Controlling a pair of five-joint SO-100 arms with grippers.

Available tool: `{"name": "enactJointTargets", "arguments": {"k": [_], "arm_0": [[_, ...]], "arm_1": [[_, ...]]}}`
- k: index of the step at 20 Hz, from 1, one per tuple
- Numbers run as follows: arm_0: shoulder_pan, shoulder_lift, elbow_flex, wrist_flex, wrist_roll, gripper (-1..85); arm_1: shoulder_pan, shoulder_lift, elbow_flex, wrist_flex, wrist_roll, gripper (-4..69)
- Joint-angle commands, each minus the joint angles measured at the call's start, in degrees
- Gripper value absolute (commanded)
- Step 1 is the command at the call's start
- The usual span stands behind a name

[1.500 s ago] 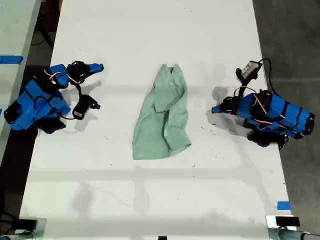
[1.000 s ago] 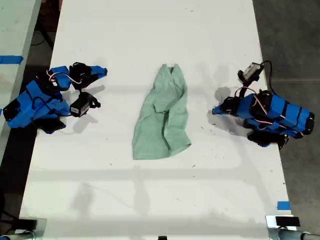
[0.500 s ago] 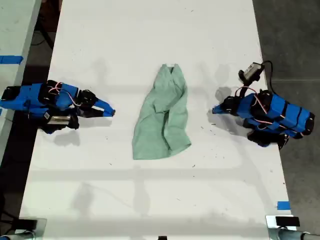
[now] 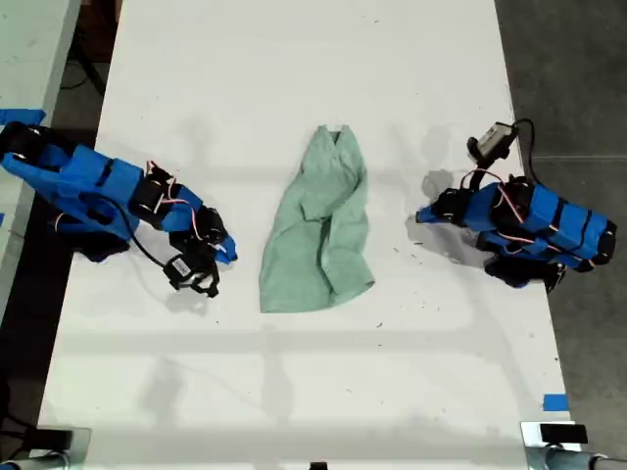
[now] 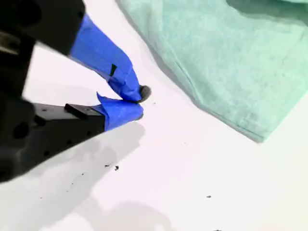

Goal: Fold t shirt

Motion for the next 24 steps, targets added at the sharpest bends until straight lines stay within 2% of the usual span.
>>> {"name": "enactJointTargets", "arguments": {"k": [1,2,3,6,13,14,16,18,21,24], "arm_0": [[3.87,-11.69,-13.89,2.81,-0.62,16.2],[4.48,-15.47,-17.14,3.69,-0.18,21.7],[4.75,-19.07,-19.78,4.31,-0.18,23.0],[4.31,-26.19,-22.5,4.22,-0.44,22.9],[1.58,-45.7,-38.06,4.57,4.83,23.8],[1.32,-47.9,-39.81,4.83,5.1,22.2],[0.7,-50.1,-41.04,5.71,4.66,-0.3],[0.7,-49.75,-41.22,7.47,3.78,-0.3],[0.97,-48.69,-46.93,18.54,2.72,-0.3],[1.58,-49.92,-61.96,35.07,2.64,-0.3]], "arm_1": [[-0.18,0.44,1.58,-0.09,-0.97,2.9],[-0.35,0.44,1.49,0.0,-0.97,3.3],[-0.35,0.44,1.49,0.0,-1.05,3.5],[-0.44,0.44,1.49,0.0,-1.14,3.7],[-0.7,0.44,1.41,0.09,-1.14,3.7],[-0.7,0.44,1.41,0.09,-1.14,3.7],[-0.88,0.44,1.41,0.18,-1.14,3.7],[-0.88,0.44,1.41,0.18,-1.14,3.7],[-0.88,0.44,1.41,0.18,-1.14,3.5],[-0.79,0.44,1.41,0.18,-1.14,3.3]]}}
